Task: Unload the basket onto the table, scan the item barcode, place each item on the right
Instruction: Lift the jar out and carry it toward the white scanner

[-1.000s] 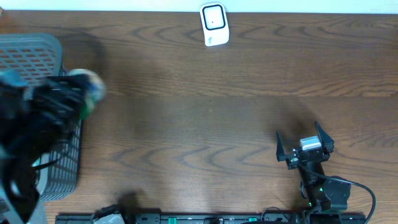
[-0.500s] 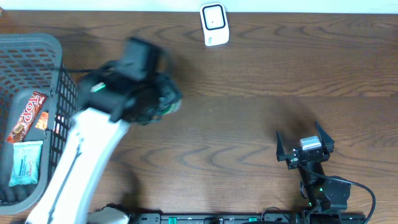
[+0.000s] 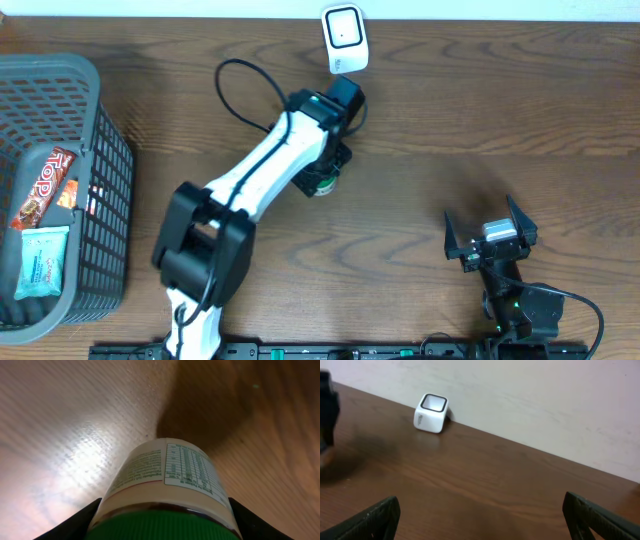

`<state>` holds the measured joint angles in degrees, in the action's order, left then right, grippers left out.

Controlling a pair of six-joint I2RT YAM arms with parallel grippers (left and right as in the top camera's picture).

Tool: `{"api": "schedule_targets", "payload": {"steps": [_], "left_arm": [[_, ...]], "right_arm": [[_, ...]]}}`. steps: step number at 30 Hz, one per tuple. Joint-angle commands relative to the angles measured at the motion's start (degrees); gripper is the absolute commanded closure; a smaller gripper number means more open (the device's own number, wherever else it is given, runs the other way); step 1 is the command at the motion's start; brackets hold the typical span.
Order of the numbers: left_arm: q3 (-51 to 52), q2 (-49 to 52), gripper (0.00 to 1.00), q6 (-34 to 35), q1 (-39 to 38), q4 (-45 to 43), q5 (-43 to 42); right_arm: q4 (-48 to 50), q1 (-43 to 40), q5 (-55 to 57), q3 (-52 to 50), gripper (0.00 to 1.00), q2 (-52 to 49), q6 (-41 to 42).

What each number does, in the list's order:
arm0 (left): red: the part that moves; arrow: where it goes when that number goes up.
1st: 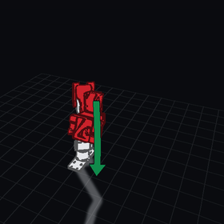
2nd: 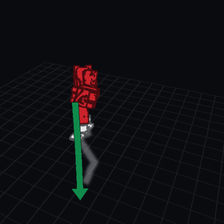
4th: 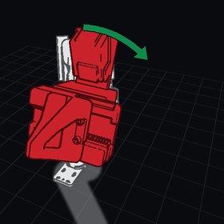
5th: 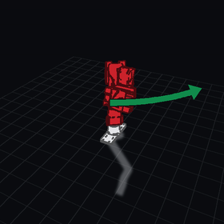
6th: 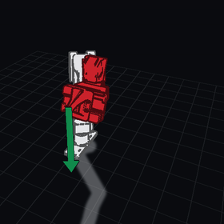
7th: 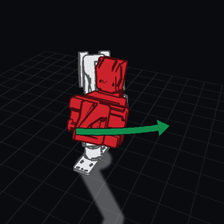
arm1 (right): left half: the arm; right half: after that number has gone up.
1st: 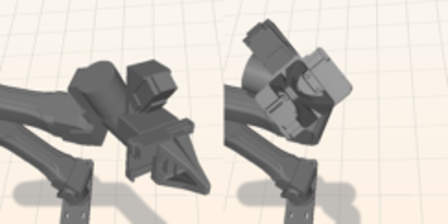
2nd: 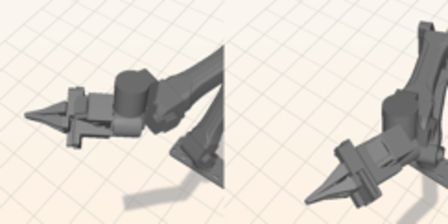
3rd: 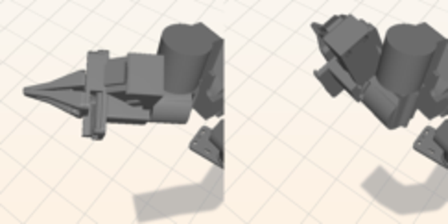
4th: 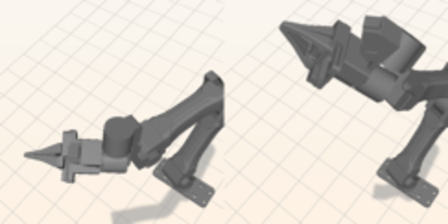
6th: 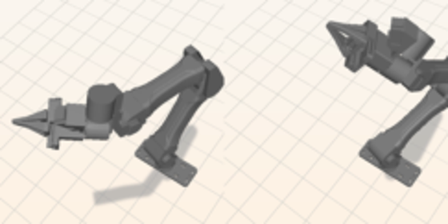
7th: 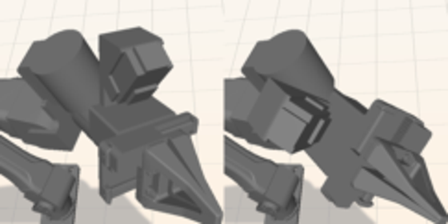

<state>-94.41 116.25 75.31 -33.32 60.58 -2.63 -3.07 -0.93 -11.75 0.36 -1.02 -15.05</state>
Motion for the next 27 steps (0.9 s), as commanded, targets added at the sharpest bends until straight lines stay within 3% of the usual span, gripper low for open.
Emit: {"api": "schedule_targets", "payload": {"steps": [1,6,14,19,21,27], "left_arm": [[-0.1,2.2,0.34,2.9,-0.8,0.2,0.7],[0.4,4.0,0.33,2.0,-2.2,0.3,0.5],[0.9,4.1,0.28,-6.6,-3.8,-0.9,1.0],[0.9,4.1,0.19,-9.5,-3.7,-1.3,1.0],[0.6,3.8,0.08,-11.8,-3.6,-1.3,1.0],[-2.4,-0.8,0.06,-18.1,-2.5,1.2,1.6]], "right_arm": [[-0.2,0.1,0.3,0.0,0.01,0.0,0.4],[-0.2,0.1,0.3,0.0,0.01,0.0,0.4],[-0.2,0.1,0.3,0.0,0.01,0.0,0.4],[-0.2,0.1,0.3,0.0,0.01,0.0,0.4],[-0.2,0.1,0.3,0.0,0.01,0.0,0.4],[-0.2,0.1,0.3,0.0,0.01,0.0,0.4]]}}
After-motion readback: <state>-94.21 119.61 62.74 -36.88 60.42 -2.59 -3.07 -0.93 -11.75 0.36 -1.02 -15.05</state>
